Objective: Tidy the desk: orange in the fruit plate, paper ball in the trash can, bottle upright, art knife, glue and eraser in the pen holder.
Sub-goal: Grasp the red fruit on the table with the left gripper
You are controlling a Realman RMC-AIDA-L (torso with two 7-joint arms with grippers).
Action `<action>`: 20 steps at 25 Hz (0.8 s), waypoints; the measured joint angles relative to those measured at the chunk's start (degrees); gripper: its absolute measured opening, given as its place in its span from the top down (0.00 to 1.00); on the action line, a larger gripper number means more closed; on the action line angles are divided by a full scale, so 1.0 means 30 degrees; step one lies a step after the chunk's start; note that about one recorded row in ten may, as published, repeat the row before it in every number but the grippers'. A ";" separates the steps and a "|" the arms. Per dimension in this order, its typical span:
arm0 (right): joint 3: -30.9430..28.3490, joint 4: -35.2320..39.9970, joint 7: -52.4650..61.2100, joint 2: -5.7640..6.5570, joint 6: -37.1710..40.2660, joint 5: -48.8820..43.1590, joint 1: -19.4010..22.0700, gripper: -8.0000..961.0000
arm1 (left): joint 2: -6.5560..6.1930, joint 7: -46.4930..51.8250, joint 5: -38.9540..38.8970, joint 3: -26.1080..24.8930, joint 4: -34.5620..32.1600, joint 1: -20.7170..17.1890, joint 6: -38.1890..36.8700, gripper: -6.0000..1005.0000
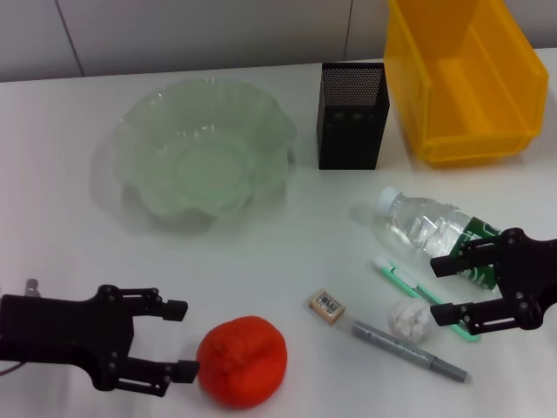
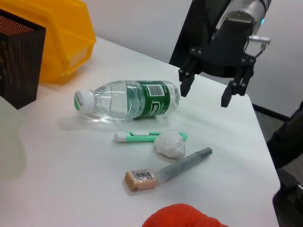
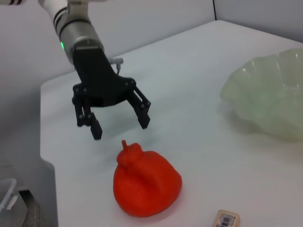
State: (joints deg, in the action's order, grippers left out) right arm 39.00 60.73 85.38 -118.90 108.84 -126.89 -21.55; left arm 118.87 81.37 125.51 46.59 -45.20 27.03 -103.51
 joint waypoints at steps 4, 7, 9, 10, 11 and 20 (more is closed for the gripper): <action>0.0006 0.0001 0.0220 0.0016 -0.0030 -0.0094 -0.0144 0.31 | 0.0017 -0.1387 -0.0205 0.0088 0.1556 -0.0012 0.0907 0.16; 0.0011 0.0001 0.0284 0.0020 -0.0047 -0.0116 -0.0211 0.31 | 0.0030 -0.2435 -0.0463 0.0113 0.2804 0.0088 0.1624 0.16; 0.0010 0.0000 0.0320 0.0024 -0.0054 -0.0123 -0.0241 0.31 | 0.0031 -0.3081 -0.0715 0.0156 0.3379 0.0180 0.1683 0.16; 0.0010 0.0001 0.0329 0.0025 -0.0055 -0.0129 -0.0253 0.31 | 0.0030 -0.3362 -0.0818 0.0170 0.3615 0.0221 0.1708 0.16; 0.0010 0.0000 0.0354 0.0025 -0.0057 -0.0138 -0.0267 0.31 | 0.0029 -0.3665 -0.0924 0.0194 0.3934 0.0273 0.1752 0.16; 0.0009 0.0001 0.0471 0.0025 -0.0070 -0.0157 -0.0287 0.31 | 0.0037 -0.6334 -0.1809 0.0333 0.5735 0.0334 0.2389 0.16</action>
State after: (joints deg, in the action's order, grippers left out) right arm 39.02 60.74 86.79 -118.82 108.63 -127.36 -22.41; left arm 118.98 62.37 120.08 47.59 -27.99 28.03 -96.34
